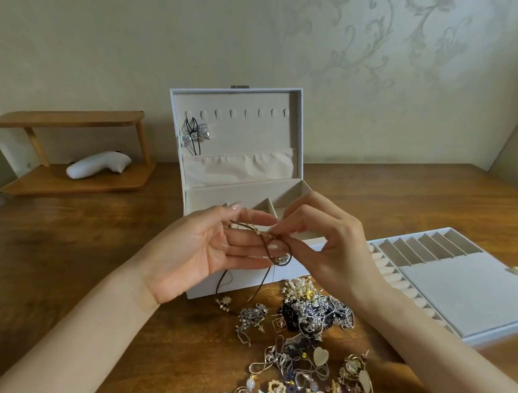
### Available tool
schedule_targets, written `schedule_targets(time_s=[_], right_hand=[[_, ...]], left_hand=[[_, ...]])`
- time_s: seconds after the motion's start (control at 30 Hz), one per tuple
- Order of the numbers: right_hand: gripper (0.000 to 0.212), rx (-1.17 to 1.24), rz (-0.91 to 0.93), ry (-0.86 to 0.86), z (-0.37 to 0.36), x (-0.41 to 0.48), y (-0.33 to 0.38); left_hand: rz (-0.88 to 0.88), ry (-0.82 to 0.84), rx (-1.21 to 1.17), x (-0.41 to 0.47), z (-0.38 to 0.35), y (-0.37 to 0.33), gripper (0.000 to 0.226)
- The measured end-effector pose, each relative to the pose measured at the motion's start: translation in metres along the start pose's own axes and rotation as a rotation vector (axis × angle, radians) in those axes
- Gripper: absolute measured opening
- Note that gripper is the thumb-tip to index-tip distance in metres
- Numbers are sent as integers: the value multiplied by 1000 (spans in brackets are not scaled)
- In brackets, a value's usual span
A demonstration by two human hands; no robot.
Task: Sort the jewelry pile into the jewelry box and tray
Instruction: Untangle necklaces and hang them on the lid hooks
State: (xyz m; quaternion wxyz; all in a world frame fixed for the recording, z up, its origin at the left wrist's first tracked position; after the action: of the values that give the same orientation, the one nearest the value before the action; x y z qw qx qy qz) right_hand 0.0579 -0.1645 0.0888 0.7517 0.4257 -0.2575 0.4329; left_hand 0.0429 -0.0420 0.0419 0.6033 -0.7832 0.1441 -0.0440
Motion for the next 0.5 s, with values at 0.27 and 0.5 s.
schedule_targets(time_s=[0.27,0.5], right_hand=[[16,326,-254,-45,17,3,-18],[13,608,-423,-160,31,11,-33]], left_hand=[[-61,-181,-47,-1,15,-3,31],[-124,-502,337,-14,44,-16,20]])
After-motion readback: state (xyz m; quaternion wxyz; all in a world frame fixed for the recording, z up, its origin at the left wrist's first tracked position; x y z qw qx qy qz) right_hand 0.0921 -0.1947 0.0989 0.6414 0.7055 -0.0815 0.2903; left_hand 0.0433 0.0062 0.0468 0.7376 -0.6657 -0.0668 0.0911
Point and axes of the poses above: each hand's wrist, its own x-axis towards the middle knuckle, its own z-axis out of the back of the hand, y = z × x, the point moved 9 cm from there along x, towards the middle knuckle, and after that the axes turned 4 degrees about -x, right-handed, at the moved point
